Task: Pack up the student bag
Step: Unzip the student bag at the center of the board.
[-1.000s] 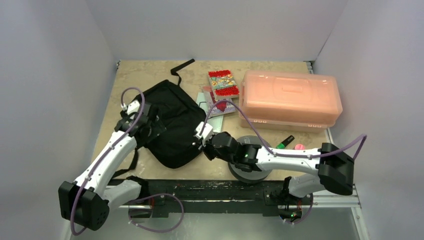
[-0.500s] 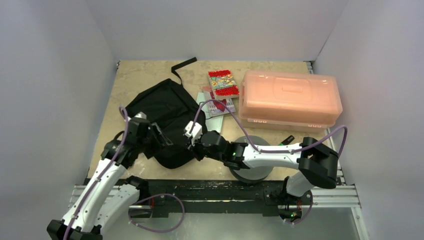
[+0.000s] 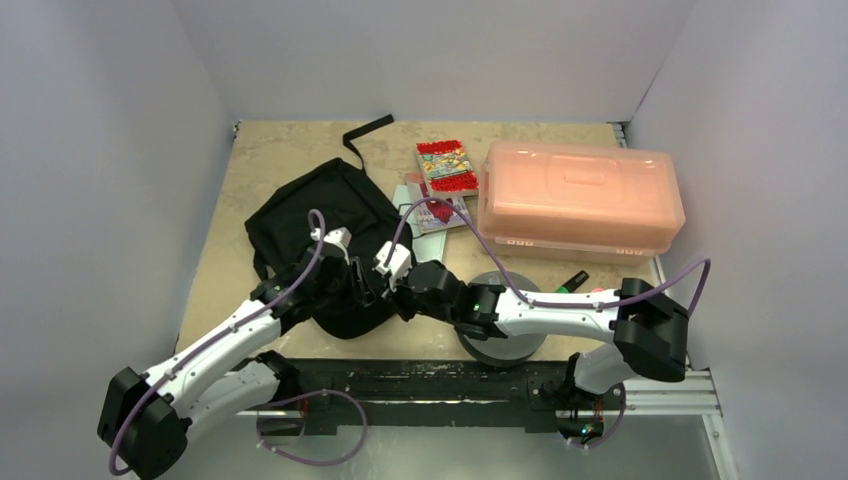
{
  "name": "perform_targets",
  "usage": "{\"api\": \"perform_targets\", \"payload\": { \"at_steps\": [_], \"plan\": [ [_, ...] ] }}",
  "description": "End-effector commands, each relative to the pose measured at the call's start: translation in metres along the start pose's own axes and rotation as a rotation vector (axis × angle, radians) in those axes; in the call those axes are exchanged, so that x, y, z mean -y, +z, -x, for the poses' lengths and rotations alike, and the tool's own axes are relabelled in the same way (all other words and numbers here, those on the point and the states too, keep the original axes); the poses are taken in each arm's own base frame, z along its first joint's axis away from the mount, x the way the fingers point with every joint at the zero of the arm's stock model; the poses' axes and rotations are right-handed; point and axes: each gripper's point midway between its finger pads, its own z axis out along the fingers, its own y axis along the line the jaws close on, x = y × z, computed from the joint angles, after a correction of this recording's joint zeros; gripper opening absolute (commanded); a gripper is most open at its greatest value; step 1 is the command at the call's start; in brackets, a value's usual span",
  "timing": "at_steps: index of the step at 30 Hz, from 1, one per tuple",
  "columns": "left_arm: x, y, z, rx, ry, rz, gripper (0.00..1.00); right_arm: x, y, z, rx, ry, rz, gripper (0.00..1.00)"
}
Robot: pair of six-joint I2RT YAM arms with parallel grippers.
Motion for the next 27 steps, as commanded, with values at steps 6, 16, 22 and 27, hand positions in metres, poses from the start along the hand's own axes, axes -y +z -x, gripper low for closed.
{"api": "perform_targets", "payload": {
  "at_steps": [6, 16, 22, 27],
  "plan": [
    [-0.008, 0.001, -0.01, 0.003, 0.062, -0.017, 0.31, 0.022, -0.009, 0.022, 0.059, 0.022, -0.138, 0.0],
    [0.056, -0.02, -0.012, -0.029, 0.126, -0.372, 0.45, 0.03, -0.011, 0.023, 0.043, 0.0, -0.183, 0.0],
    [0.063, -0.02, -0.017, -0.039, 0.194, -0.436, 0.58, 0.024, -0.011, 0.027, 0.066, 0.021, -0.152, 0.0],
    [0.057, -0.008, -0.026, -0.102, 0.224, -0.381, 0.6, 0.027, -0.014, 0.029, 0.066, 0.023, -0.168, 0.0]
  ]
}}
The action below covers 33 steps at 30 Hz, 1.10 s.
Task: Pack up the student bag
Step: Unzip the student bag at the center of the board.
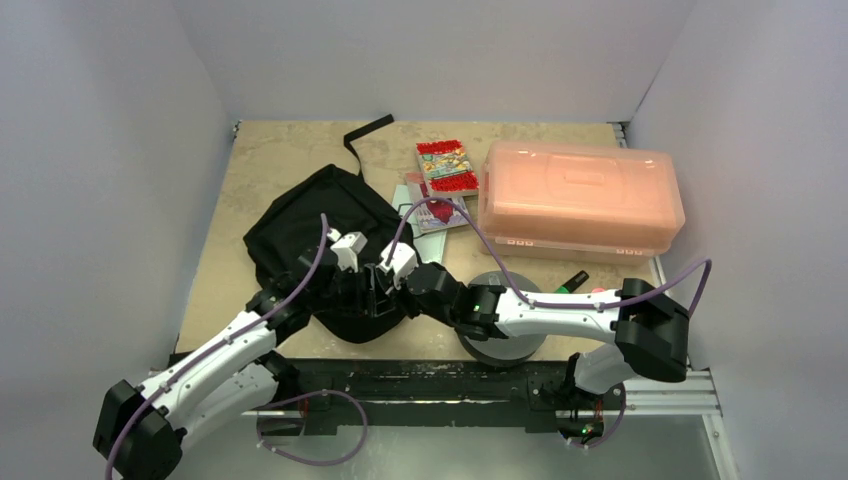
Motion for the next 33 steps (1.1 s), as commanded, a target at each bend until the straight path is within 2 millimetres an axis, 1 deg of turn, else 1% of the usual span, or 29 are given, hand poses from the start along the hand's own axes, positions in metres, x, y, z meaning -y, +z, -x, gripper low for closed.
{"api": "perform_targets", "payload": {
  "at_steps": [1, 2, 4, 7, 9, 11, 12, 14, 16, 18, 19, 21, 22, 23, 25, 28, 29, 30, 31, 33],
  "plan": [
    [0.015, 0.006, -0.006, -0.063, 0.074, -0.062, 0.6, 0.002, -0.012, 0.04, 0.107, 0.04, -0.013, 0.0],
    [0.013, 0.007, -0.007, -0.075, 0.081, -0.049, 0.6, 0.004, -0.013, 0.04, 0.108, 0.039, -0.024, 0.0],
    [0.003, 0.008, -0.009, -0.084, 0.08, 0.01, 0.51, 0.011, -0.016, 0.041, 0.109, 0.037, -0.057, 0.0],
    [-0.021, 0.005, -0.012, -0.096, 0.065, 0.149, 0.25, 0.031, -0.022, 0.041, 0.115, 0.053, -0.17, 0.0],
    [-0.036, 0.001, -0.014, -0.109, 0.056, 0.235, 0.16, 0.046, -0.025, 0.04, 0.126, 0.073, -0.25, 0.0],
    [-0.046, -0.003, -0.016, -0.112, 0.054, 0.291, 0.02, 0.065, -0.028, 0.038, 0.131, 0.083, -0.362, 0.0],
    [-0.049, -0.005, -0.016, -0.106, 0.052, 0.313, 0.0, 0.074, -0.027, 0.035, 0.124, 0.084, -0.418, 0.0],
    [-0.055, -0.011, -0.014, -0.081, 0.047, 0.347, 0.0, 0.101, -0.024, 0.028, 0.102, 0.101, -0.548, 0.0],
    [-0.059, -0.02, -0.009, -0.031, 0.038, 0.38, 0.0, 0.131, -0.021, 0.022, 0.078, 0.141, -0.673, 0.0],
    [-0.062, -0.032, -0.006, 0.019, 0.027, 0.4, 0.0, 0.159, -0.018, 0.02, 0.069, 0.193, -0.745, 0.0],
    [-0.063, -0.038, -0.004, 0.047, 0.023, 0.41, 0.0, 0.169, -0.015, 0.021, 0.071, 0.204, -0.75, 0.0],
    [-0.064, -0.05, 0.0, 0.099, 0.02, 0.414, 0.0, 0.18, -0.006, 0.031, 0.099, 0.186, -0.734, 0.0],
    [-0.06, -0.056, 0.003, 0.134, 0.021, 0.394, 0.0, 0.181, -0.001, 0.037, 0.112, 0.161, -0.716, 0.0],
    [-0.057, -0.058, 0.004, 0.144, 0.027, 0.376, 0.0, 0.181, 0.004, 0.043, 0.118, 0.144, -0.705, 0.0],
    [-0.046, -0.065, 0.011, 0.19, 0.032, 0.321, 0.0, 0.182, 0.011, 0.049, 0.132, 0.135, -0.696, 0.0],
    [-0.035, -0.074, 0.019, 0.223, 0.046, 0.287, 0.0, 0.187, 0.02, 0.057, 0.142, 0.121, -0.691, 0.0],
    [-0.028, -0.074, 0.024, 0.231, 0.066, 0.257, 0.0, 0.186, 0.022, 0.06, 0.135, 0.109, -0.683, 0.0],
    [-0.018, -0.074, 0.03, 0.238, 0.089, 0.222, 0.0, 0.181, 0.025, 0.062, 0.135, 0.107, -0.646, 0.0],
    [-0.008, -0.073, 0.035, 0.233, 0.104, 0.192, 0.05, 0.173, 0.027, 0.065, 0.145, 0.122, -0.594, 0.0],
    [0.015, -0.067, 0.046, 0.212, 0.133, 0.117, 0.36, 0.158, 0.026, 0.067, 0.164, 0.182, -0.505, 0.0]
  ]
}}
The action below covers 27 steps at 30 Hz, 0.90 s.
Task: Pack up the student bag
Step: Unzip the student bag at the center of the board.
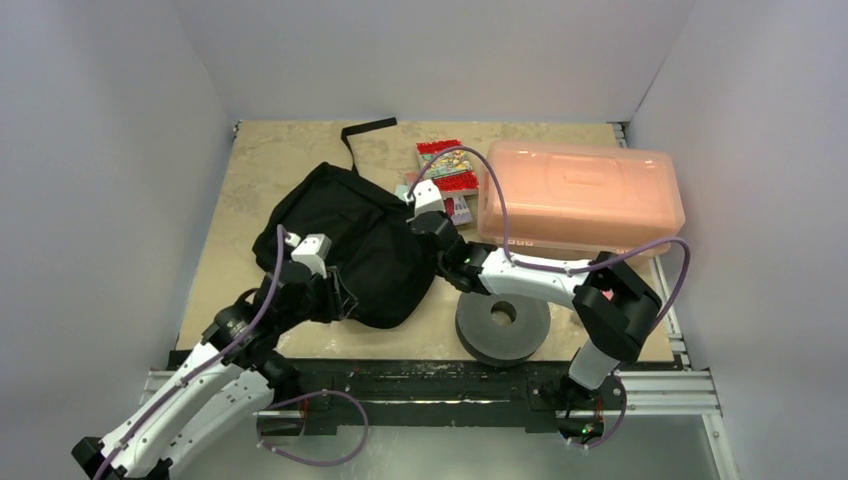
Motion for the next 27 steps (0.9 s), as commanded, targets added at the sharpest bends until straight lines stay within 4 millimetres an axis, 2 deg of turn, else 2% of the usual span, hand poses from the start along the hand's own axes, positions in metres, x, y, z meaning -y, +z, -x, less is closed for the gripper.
{"api": "perform_targets", "payload": {
  "at_steps": [1, 4, 5, 10, 12, 13, 15, 18, 21, 24, 26, 27],
  "plan": [
    [0.055, -0.002, 0.042, 0.033, 0.067, -0.181, 0.46, -0.021, -0.019, 0.046, 0.094, 0.152, 0.163, 0.0],
    [0.082, 0.018, 0.053, 0.008, 0.099, -0.271, 0.69, -0.027, -0.036, 0.043, 0.061, 0.237, 0.245, 0.0],
    [0.09, 0.026, 0.055, -0.001, 0.108, -0.3, 0.73, -0.028, -0.041, 0.041, 0.047, 0.259, 0.262, 0.0],
    [0.124, 0.065, 0.049, -0.051, 0.143, -0.34, 0.77, -0.025, -0.055, 0.038, 0.016, 0.316, 0.284, 0.0],
    [0.128, 0.078, 0.046, -0.058, 0.15, -0.317, 0.77, -0.024, -0.057, 0.038, 0.015, 0.316, 0.287, 0.0],
    [0.122, 0.085, 0.041, -0.072, 0.153, -0.27, 0.76, -0.023, -0.058, 0.038, 0.012, 0.319, 0.285, 0.0],
    [0.101, 0.095, 0.034, -0.114, 0.163, -0.147, 0.68, -0.022, -0.058, 0.036, 0.005, 0.32, 0.278, 0.0],
    [0.064, 0.094, 0.024, -0.152, 0.182, 0.036, 0.39, -0.016, -0.057, 0.032, 0.011, 0.299, 0.25, 0.0],
    [0.043, 0.077, 0.015, -0.16, 0.193, 0.091, 0.2, 0.005, -0.045, 0.022, 0.011, 0.222, 0.118, 0.0],
    [0.031, 0.052, 0.01, -0.152, 0.182, 0.1, 0.1, 0.023, -0.031, 0.013, -0.011, 0.143, -0.026, 0.0],
    [0.028, 0.036, 0.008, -0.145, 0.163, 0.091, 0.0, 0.024, -0.022, 0.013, -0.008, 0.106, -0.065, 0.0],
    [0.027, 0.028, 0.006, -0.145, 0.159, 0.079, 0.0, 0.021, -0.018, 0.016, 0.002, 0.097, -0.065, 0.0]
  ]
}}
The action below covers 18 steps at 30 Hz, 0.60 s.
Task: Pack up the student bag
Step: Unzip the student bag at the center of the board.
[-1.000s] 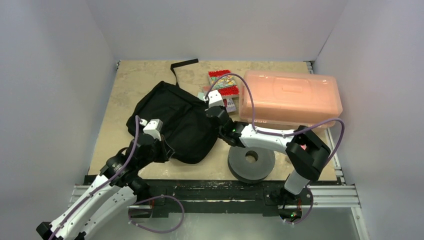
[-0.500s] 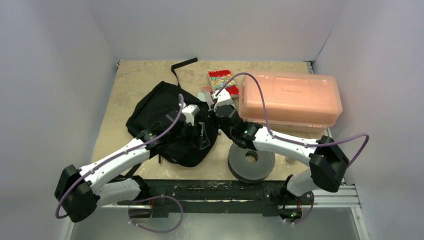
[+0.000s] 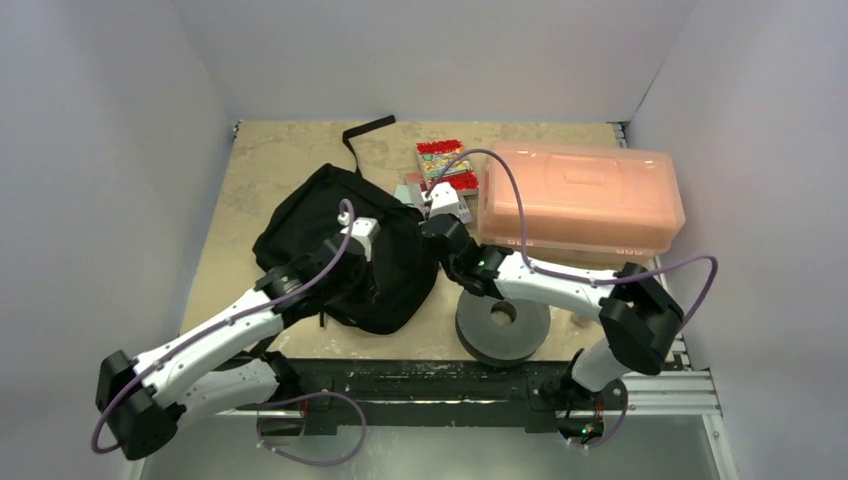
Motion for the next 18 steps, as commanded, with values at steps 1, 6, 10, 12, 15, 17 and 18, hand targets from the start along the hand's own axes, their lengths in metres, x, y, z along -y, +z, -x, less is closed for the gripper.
{"api": "perform_targets", "payload": {
  "at_steps": [1, 6, 10, 12, 15, 17, 18],
  "plan": [
    [-0.018, -0.035, -0.012, 0.015, -0.02, 0.029, 0.0, 0.012, 0.017, 0.03, 0.086, -0.057, -0.142, 0.0],
    [0.003, -0.048, -0.001, 0.069, -0.017, -0.095, 0.18, -0.004, 0.026, 0.048, 0.092, -0.058, -0.115, 0.0],
    [0.047, -0.031, 0.025, 0.11, -0.005, -0.268, 0.64, -0.009, 0.013, 0.045, 0.071, 0.008, -0.045, 0.0],
    [0.061, -0.016, 0.035, 0.125, -0.001, -0.31, 0.68, -0.01, 0.007, 0.044, 0.069, 0.043, -0.019, 0.0],
    [0.073, 0.01, 0.046, 0.123, 0.005, -0.324, 0.73, -0.014, -0.002, 0.046, 0.07, 0.082, 0.03, 0.0],
    [0.075, 0.03, 0.051, 0.11, 0.003, -0.296, 0.73, -0.017, -0.007, 0.048, 0.073, 0.105, 0.055, 0.0],
    [0.072, 0.041, 0.05, 0.096, -0.001, -0.268, 0.73, -0.018, -0.009, 0.049, 0.073, 0.112, 0.065, 0.0]
  ]
}}
